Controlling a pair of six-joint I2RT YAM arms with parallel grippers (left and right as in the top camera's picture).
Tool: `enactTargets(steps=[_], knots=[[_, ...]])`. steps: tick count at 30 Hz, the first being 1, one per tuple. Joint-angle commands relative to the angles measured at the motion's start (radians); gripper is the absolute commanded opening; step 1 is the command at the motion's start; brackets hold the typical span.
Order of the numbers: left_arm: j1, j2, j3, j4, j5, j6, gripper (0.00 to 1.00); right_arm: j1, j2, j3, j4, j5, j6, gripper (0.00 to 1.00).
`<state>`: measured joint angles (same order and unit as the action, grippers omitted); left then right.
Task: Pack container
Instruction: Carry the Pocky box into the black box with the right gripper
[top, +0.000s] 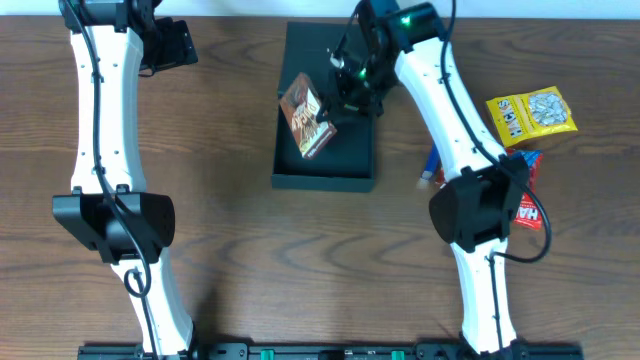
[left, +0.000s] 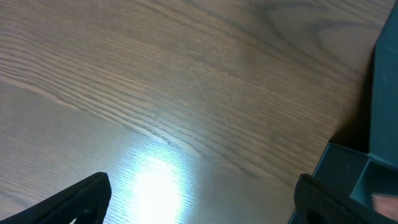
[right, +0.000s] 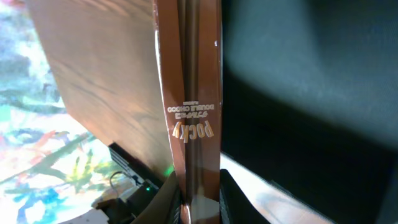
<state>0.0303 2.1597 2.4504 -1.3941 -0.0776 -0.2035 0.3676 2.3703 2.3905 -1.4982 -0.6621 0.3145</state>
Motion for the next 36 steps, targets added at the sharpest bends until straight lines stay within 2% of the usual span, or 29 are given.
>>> enactTargets(steps=[1,10,13,15,18,20,27,30,31,32,33,35,36], knots=[[0.005,-0.005,0.017,0.001,0.027,0.018,0.95,0.003,0.013,-0.061,0.031,-0.037,0.061,0.17],[0.005,-0.005,0.017,0.008,0.054,0.017,0.95,0.013,0.013,-0.208,0.15,-0.072,0.173,0.21],[0.005,-0.005,0.017,0.008,0.054,0.018,0.95,0.014,0.013,-0.24,0.174,-0.068,0.179,0.5],[0.005,-0.005,0.017,0.011,0.054,0.017,0.95,0.014,0.013,-0.247,0.172,-0.052,0.179,0.64],[0.005,-0.005,0.017,0.014,0.063,0.018,0.95,0.013,0.011,-0.246,0.17,-0.015,0.179,0.73],[0.005,-0.005,0.017,0.018,0.076,0.018,0.95,0.01,0.008,-0.242,0.166,0.037,0.179,0.88],[0.005,-0.005,0.017,0.019,0.079,0.017,0.95,-0.002,-0.054,-0.175,0.118,0.23,0.146,0.91],[0.004,-0.005,0.017,0.019,0.079,0.017,0.95,0.002,-0.103,-0.158,0.114,0.317,0.087,0.85],[0.004,-0.005,0.017,0.019,0.079,0.017,0.95,0.005,-0.115,-0.158,0.109,0.347,0.071,0.78],[0.003,-0.005,0.017,0.019,0.079,0.017,0.95,0.007,-0.123,-0.158,0.101,0.378,0.056,0.65],[0.003,-0.005,0.017,0.019,0.079,0.017,0.95,0.011,-0.128,-0.158,0.088,0.415,0.043,0.43],[0.003,-0.005,0.017,0.019,0.08,0.017,0.95,0.016,-0.126,-0.16,0.066,0.451,0.018,0.15],[0.003,-0.005,0.017,0.019,0.083,0.017,0.95,0.019,-0.119,-0.166,0.062,0.463,0.006,0.05]])
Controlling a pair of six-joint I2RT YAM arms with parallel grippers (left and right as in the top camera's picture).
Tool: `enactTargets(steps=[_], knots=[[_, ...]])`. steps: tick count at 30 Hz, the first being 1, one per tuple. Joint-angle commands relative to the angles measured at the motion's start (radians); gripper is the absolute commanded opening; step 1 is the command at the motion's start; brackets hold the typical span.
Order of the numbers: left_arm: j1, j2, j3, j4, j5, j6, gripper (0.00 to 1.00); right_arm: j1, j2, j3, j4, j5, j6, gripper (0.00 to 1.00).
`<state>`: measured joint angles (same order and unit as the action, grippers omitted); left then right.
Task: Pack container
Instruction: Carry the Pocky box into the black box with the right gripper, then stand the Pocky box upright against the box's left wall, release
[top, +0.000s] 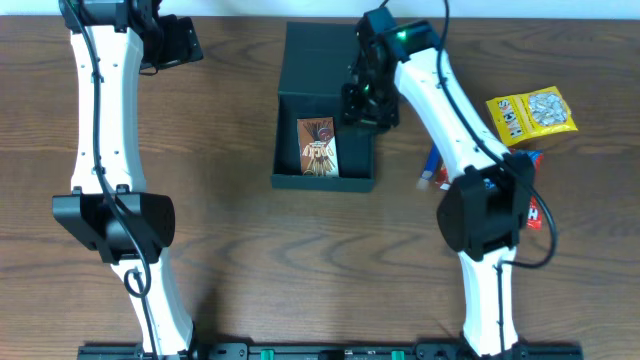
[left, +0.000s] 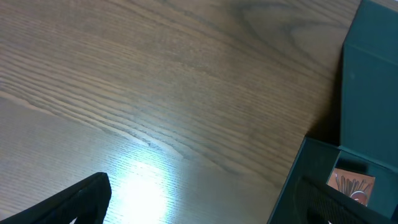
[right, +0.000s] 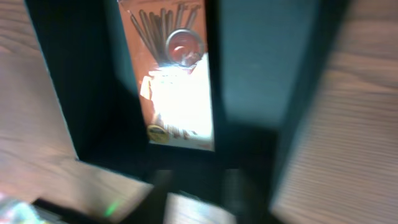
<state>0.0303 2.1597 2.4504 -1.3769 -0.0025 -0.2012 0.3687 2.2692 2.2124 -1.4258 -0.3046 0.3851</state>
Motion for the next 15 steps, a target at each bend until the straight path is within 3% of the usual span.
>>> enactTargets(steps=[1,15], knots=[[0.003,-0.005,0.017,0.002,0.016,0.015,0.95,0.023,-0.009,0.008,-0.011,0.111,-0.08,0.01],[0.003,-0.005,0.017,0.002,0.037,0.015,0.95,0.067,0.158,0.005,-0.013,0.174,-0.19,0.01]])
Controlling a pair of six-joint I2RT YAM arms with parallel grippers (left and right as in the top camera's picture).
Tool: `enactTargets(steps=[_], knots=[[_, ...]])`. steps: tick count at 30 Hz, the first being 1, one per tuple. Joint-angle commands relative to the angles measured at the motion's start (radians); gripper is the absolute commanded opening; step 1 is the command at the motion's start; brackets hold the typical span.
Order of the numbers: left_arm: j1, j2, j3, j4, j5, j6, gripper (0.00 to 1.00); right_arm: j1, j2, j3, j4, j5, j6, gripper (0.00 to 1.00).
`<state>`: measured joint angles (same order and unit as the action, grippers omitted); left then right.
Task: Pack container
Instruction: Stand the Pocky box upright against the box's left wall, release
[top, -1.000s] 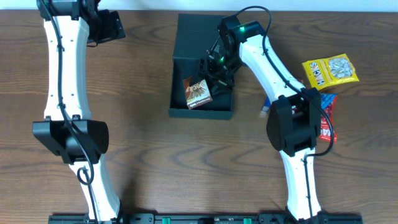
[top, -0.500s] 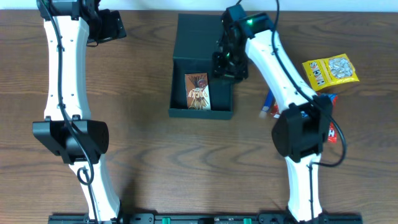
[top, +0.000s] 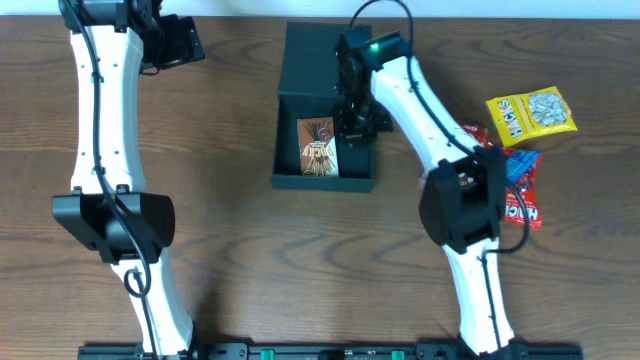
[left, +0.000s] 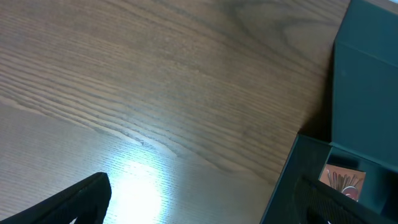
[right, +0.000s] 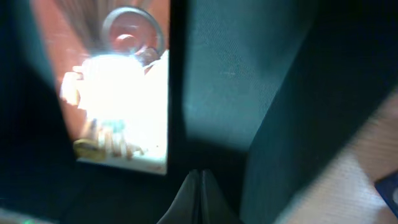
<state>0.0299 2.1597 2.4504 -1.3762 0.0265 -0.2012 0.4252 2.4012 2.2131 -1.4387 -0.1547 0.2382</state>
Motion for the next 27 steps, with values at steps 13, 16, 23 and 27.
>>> enactTargets(steps=[13,16,23,27], knots=[[0.004,-0.005,0.017,0.003,0.009,0.015,0.95,0.027,0.098,0.004,0.015,0.024,-0.079,0.01],[0.004,-0.005,0.017,0.005,0.009,0.015,0.95,0.033,0.105,0.004,0.022,0.023,-0.08,0.01],[0.004,-0.005,0.017,0.008,0.009,0.015,0.95,0.065,0.105,0.004,0.071,-0.008,-0.09,0.01],[0.004,-0.005,0.017,0.008,0.009,0.015,0.95,0.083,0.105,0.004,0.086,-0.046,-0.09,0.01]])
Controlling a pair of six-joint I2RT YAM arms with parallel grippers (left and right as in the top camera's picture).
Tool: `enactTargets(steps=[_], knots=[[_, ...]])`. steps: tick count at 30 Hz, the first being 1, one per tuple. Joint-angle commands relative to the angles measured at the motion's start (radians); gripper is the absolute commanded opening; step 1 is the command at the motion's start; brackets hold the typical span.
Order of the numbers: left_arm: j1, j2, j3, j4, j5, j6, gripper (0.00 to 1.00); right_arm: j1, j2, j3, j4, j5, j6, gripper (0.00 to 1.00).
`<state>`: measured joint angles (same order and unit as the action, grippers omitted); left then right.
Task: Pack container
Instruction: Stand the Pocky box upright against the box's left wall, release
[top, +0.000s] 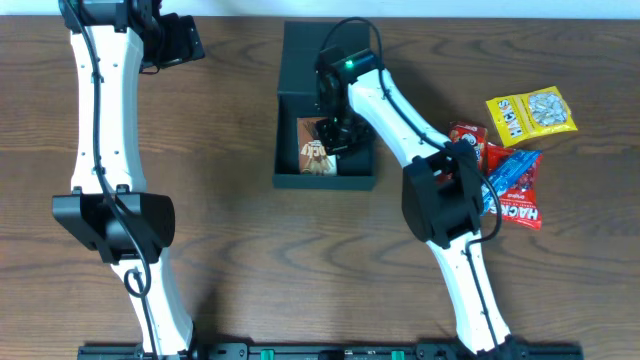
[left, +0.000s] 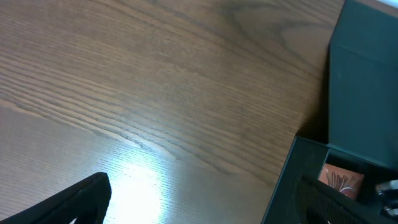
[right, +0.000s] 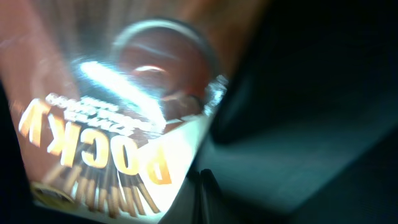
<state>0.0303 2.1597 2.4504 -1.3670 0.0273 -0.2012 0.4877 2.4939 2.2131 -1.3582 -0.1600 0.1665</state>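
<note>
A dark teal container (top: 325, 182) stands open at the table's middle, its lid (top: 305, 60) folded back. A brown Pocky box (top: 315, 155) lies flat inside on the left. My right gripper (top: 337, 132) is down in the container at the box's right edge. In the right wrist view the Pocky box (right: 106, 124) fills the left, and the gripper (right: 203, 186) is shut with nothing in it, its tip against the box's side. My left gripper (top: 175, 45) hovers open at the far left. In its own view the gripper (left: 202, 190) looks over bare wood with the container (left: 360, 87) to the right.
Loose snack packets lie right of the container: a yellow one (top: 530, 112), a red one (top: 465, 135), a blue one (top: 508, 168) and another red one (top: 518, 208). My right arm reaches across from them to the container.
My shut right gripper has moved left inside the container, from the bare right part up to the Pocky box's edge. The left arm has hardly moved.
My right gripper first held the Pocky box tilted over the container. Then the box lay flat inside and the gripper was open above it. After that the gripper was shut and low in the container's right part, and now it sits against the box.
</note>
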Motion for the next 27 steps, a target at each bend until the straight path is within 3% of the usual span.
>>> enactTargets(steps=[1,11,27], knots=[[0.003,-0.005,0.017,-0.001,0.008,0.015,0.95,0.024,0.013,0.004,0.006,-0.054,-0.019,0.01],[0.003,-0.005,0.017,-0.001,0.024,0.015,0.95,0.021,0.013,0.004,0.018,0.081,-0.021,0.01],[0.003,-0.005,0.017,0.0,0.025,0.015,0.95,0.021,0.013,0.004,0.188,-0.009,-0.008,0.01]])
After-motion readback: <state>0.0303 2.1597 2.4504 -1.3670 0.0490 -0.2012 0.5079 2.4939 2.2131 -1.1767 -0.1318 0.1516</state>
